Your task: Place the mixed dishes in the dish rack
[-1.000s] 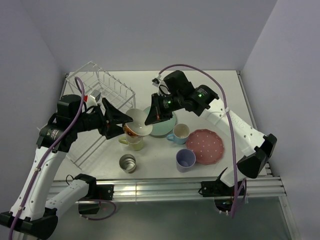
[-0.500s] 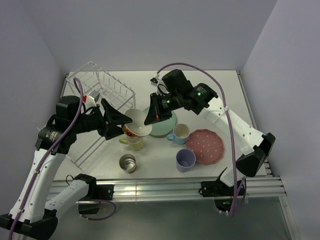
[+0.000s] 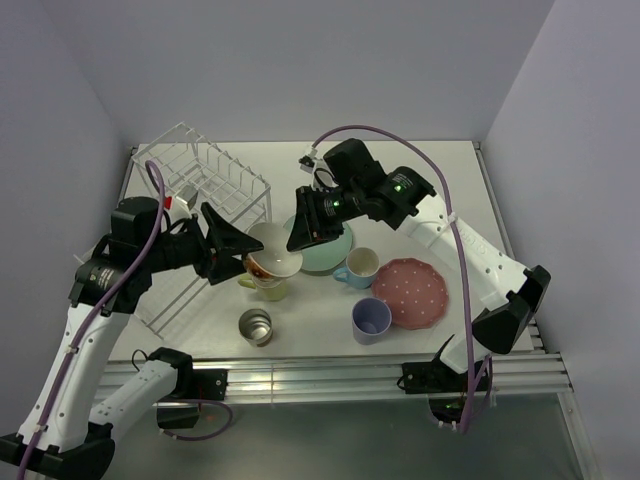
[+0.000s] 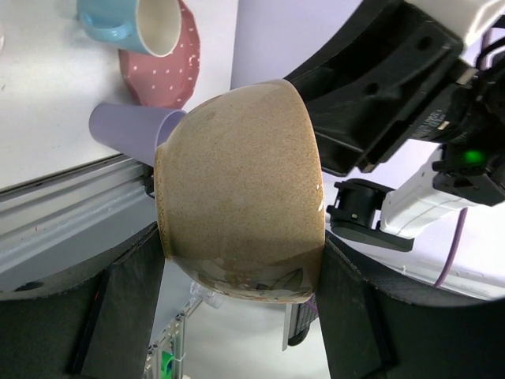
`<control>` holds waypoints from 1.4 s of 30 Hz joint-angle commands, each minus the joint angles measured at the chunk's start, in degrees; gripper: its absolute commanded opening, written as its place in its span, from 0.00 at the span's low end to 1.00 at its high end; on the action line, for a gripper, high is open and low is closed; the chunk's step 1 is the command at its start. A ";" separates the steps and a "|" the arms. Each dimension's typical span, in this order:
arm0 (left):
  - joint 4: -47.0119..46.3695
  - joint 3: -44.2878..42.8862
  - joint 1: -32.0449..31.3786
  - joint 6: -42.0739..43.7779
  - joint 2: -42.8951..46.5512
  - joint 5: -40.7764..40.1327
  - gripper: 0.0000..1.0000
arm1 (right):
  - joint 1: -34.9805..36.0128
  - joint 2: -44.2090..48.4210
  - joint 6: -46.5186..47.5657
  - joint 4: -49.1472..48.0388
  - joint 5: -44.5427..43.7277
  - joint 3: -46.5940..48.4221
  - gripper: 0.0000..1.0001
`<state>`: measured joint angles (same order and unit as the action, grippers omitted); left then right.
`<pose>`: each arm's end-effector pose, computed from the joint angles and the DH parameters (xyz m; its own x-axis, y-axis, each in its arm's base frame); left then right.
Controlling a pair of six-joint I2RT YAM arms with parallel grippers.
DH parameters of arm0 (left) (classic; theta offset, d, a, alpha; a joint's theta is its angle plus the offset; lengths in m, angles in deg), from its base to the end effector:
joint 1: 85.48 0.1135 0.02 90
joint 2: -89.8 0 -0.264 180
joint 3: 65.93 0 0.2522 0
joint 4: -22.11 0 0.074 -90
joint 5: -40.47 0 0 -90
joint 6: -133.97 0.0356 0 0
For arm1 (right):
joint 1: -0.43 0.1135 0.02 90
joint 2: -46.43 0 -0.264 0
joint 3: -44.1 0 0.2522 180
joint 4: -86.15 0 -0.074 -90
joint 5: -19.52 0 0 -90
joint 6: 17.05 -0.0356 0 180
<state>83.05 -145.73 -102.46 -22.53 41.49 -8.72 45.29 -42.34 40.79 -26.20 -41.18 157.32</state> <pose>0.1342 -0.0653 0.3927 -0.8894 -0.4542 -0.0525 -0.1261 0.3541 -0.9267 0.2149 0.2384 0.4099 -0.8728 -0.2137 -0.4388 -0.4765 0.5673 0.6716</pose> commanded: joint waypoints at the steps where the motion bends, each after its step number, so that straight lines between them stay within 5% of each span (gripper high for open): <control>1: -2.53 -0.32 -0.17 1.19 1.21 0.93 0.00 | -0.04 0.18 1.40 -1.07 0.23 2.40 0.35; 13: -0.25 0.03 -0.17 2.78 0.94 -0.91 0.00 | -1.00 0.26 2.02 -0.28 0.32 2.49 0.68; 27: 14.43 -5.41 2.38 12.26 -0.12 -10.58 0.00 | -9.17 5.45 4.38 1.30 -0.82 -1.99 0.70; 42: 31.57 -18.51 3.88 20.53 -5.39 -26.92 0.00 | -10.50 6.86 6.23 1.57 0.41 -6.12 0.69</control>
<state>112.32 -160.09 -98.87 -4.34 36.20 -31.69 35.15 -37.82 45.66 -24.24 -41.81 151.97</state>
